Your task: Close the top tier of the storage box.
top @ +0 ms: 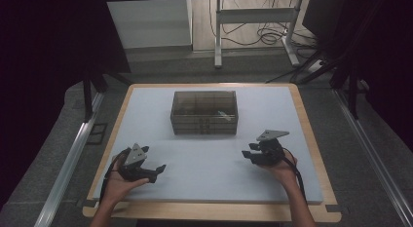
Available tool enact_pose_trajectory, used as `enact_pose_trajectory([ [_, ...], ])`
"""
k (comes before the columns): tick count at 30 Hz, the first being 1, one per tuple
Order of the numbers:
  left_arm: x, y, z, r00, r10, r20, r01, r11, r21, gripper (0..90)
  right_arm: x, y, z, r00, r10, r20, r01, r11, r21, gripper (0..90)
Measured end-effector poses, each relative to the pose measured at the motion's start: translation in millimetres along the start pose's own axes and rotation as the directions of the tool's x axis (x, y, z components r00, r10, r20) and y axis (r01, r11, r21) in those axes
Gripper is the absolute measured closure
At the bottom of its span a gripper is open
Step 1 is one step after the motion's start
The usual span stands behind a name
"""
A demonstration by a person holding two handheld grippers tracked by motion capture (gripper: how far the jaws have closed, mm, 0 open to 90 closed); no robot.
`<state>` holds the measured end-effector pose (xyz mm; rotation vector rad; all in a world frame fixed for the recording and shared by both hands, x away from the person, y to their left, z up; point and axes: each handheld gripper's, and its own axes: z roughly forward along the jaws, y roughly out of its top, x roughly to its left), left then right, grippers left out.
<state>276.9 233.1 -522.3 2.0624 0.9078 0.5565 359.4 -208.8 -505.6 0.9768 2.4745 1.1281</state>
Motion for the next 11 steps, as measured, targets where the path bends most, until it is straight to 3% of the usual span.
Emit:
enact_pose_trajectory([
  [11, -0.5, -0.7, 2.3, 0.9998, 0.010, -0.016, -0.010, 0.9999, -0.008, 8.0, 2.6, -1.4, -2.8, 1.0000, -0.005, -0.006, 0.005, 1.000, -0.003, 46.1],
])
